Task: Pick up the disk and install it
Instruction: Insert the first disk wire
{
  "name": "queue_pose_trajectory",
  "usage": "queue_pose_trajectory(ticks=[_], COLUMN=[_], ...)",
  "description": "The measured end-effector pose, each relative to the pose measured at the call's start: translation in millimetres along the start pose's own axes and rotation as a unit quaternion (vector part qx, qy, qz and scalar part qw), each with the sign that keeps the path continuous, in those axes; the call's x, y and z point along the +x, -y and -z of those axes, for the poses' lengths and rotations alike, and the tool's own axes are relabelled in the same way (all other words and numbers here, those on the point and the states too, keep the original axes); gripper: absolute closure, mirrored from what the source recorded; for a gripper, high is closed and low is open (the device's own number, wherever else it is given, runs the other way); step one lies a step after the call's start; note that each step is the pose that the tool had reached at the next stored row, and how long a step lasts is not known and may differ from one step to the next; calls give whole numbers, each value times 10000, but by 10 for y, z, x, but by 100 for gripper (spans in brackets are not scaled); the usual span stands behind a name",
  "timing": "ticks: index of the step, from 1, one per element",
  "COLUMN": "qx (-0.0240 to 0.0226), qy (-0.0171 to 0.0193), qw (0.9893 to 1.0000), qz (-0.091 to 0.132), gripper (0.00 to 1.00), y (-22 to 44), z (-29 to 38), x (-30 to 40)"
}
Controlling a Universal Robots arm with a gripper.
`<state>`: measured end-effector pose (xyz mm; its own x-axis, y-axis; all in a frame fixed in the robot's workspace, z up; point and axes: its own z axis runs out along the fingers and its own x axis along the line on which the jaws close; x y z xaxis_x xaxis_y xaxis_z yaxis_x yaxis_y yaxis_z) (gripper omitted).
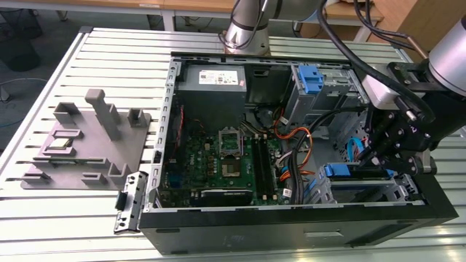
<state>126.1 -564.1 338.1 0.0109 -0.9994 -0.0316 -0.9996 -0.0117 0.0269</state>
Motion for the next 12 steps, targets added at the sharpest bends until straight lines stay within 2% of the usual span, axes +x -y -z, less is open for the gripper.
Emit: queue_pose_trajectory(ticks=[12], qx=[0], qy=[0], qw=[10000], qz=[0], gripper=[84], y=[-8], z=[-11], x=[13])
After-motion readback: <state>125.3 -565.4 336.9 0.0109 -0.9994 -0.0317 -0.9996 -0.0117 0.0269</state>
